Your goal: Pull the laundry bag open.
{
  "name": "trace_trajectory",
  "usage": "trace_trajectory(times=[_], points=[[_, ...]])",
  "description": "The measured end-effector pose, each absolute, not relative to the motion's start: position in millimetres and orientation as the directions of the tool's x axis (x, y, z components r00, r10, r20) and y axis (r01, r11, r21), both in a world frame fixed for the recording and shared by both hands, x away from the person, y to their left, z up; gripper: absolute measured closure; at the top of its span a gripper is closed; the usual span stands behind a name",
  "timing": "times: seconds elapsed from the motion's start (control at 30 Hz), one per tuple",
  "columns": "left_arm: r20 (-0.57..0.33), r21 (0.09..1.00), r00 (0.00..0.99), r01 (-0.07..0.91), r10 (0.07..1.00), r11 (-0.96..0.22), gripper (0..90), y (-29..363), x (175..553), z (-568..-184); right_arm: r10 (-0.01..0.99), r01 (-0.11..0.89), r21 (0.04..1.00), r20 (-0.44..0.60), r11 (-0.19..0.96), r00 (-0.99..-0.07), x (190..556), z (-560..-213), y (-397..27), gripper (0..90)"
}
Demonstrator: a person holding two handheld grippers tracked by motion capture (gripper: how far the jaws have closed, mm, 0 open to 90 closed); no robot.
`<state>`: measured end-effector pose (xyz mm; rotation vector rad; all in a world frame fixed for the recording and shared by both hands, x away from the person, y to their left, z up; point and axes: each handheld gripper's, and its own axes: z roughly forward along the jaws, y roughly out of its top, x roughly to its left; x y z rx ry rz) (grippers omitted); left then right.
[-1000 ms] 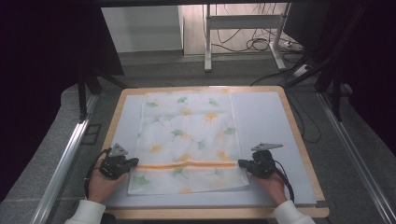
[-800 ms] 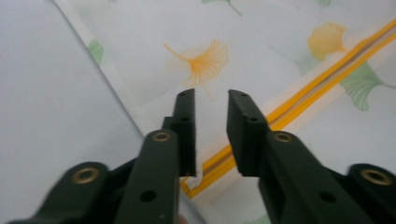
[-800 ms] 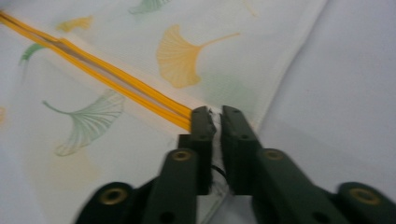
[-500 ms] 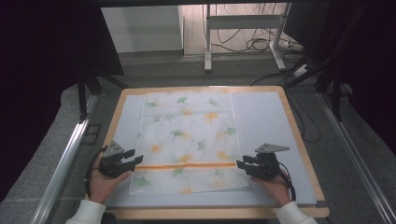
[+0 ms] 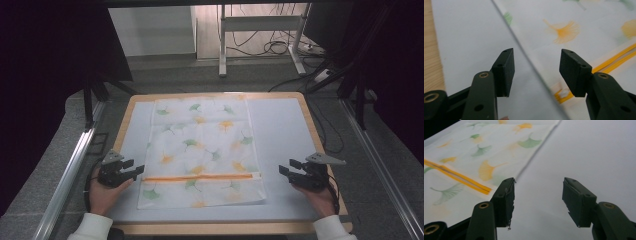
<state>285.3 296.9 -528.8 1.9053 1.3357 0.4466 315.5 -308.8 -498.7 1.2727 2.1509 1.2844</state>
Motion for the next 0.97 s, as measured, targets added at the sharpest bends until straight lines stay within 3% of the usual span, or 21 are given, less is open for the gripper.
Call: trace_trajectory(times=[0.2, 0.97], points=[[-0.200, 0.737, 0.375, 0.667, 0.905, -0.114, 44.8, 307.6, 287.3, -532.7, 0.840, 0.553, 0.810, 0.154, 0.193, -0.520, 320.6, -505.8, -318.2, 42.2], [-0.173, 0.742, 0.409, 0.652, 0.896, -0.155, 43.4, 300.0, 287.7, -531.3, 0.817, 0.529, 0.815, 0.126, 0.238, -0.563, 317.6, -504.6, -311.1, 39.9]])
